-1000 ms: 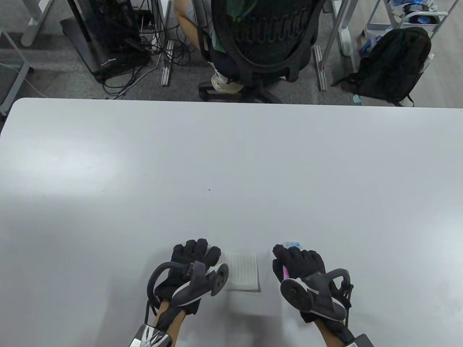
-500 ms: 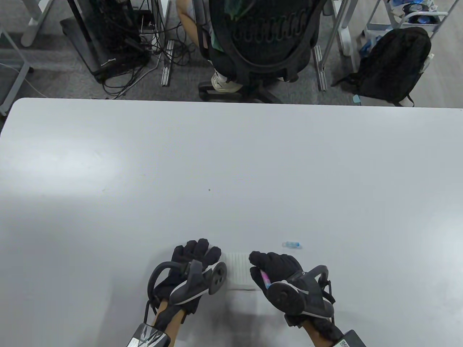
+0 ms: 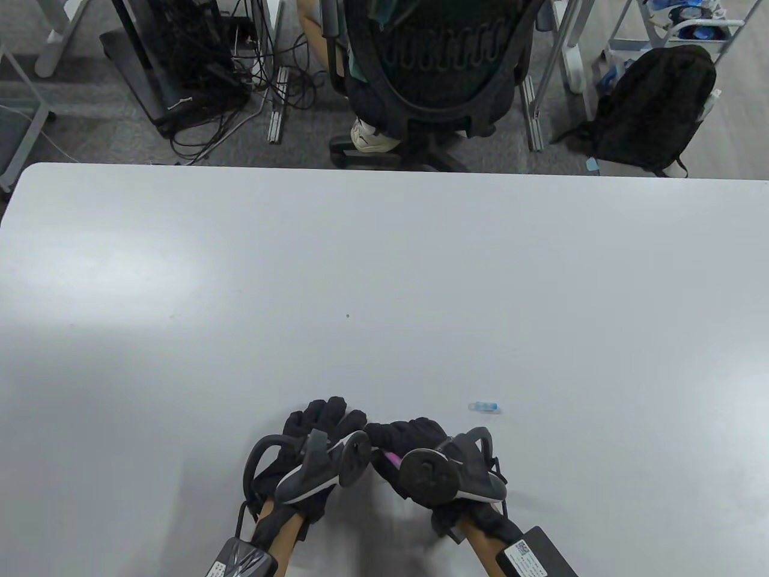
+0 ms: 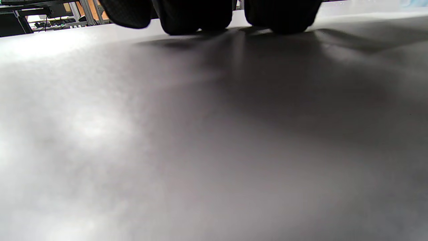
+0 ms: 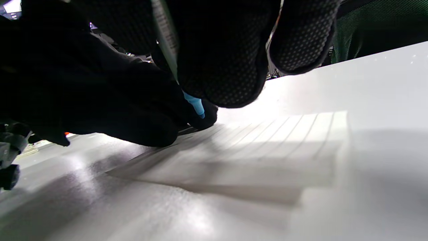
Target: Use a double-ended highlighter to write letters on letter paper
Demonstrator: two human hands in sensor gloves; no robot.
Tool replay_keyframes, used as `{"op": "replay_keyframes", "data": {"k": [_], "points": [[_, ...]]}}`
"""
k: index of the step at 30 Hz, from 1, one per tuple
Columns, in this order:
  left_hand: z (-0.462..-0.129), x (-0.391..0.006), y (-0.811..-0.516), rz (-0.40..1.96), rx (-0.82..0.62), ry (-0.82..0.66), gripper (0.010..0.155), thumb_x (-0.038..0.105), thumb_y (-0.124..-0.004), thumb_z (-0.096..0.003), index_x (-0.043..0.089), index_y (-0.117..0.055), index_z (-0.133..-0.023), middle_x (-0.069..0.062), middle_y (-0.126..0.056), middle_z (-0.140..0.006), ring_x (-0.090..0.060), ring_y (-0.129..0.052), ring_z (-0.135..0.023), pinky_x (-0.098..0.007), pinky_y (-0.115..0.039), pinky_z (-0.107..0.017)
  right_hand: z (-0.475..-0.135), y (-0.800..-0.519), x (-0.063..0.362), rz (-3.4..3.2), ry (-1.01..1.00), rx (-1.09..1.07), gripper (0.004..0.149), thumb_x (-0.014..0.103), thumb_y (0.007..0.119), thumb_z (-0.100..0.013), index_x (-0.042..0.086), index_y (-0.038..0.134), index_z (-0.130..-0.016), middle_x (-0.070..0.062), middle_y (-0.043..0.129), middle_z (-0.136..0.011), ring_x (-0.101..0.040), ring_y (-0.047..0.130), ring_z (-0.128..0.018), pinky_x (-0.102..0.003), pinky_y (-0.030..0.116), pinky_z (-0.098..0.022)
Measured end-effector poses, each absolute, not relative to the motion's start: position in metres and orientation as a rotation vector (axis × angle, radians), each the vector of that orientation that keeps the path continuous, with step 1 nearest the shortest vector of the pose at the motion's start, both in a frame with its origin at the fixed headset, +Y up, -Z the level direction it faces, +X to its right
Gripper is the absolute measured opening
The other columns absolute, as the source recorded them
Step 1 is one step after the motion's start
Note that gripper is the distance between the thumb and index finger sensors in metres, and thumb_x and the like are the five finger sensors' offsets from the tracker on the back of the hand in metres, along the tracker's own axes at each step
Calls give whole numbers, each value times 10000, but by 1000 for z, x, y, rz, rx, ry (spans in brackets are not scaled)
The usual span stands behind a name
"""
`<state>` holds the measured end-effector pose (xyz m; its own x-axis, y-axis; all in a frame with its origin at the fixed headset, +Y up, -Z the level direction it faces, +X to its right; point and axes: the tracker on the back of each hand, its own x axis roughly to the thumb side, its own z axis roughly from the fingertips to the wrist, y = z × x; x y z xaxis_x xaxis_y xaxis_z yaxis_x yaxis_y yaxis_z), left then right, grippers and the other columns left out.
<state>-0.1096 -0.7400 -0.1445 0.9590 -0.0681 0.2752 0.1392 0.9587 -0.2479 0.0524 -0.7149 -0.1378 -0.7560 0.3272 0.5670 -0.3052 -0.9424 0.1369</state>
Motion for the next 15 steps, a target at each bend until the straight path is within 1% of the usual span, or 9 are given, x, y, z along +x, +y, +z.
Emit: {"op": "replay_keyframes", "data": {"k": [10, 15], "points": [[-145, -111, -741, -90, -275, -269, 538, 450, -667, -591, 401, -512, -1104, -11, -462, -1228, -284, -558, -1142, -551, -597, -814, -144, -724, 44, 2720, 4, 864, 495, 431, 671, -548, 178, 712, -972, -155, 915, -802, -285, 978, -615, -594, 746, -614], [-146, -112, -741, -86, -276, -269, 539, 450, -667, -592, 400, -511, -1105, -9, -462, -1227, -283, -556, -1142, -550, -596, -814, -146, -725, 42, 2731, 25, 872, 497, 429, 675, -546, 174, 716, -971, -154, 916, -806, -288, 978, -622, -592, 745, -616]]}}
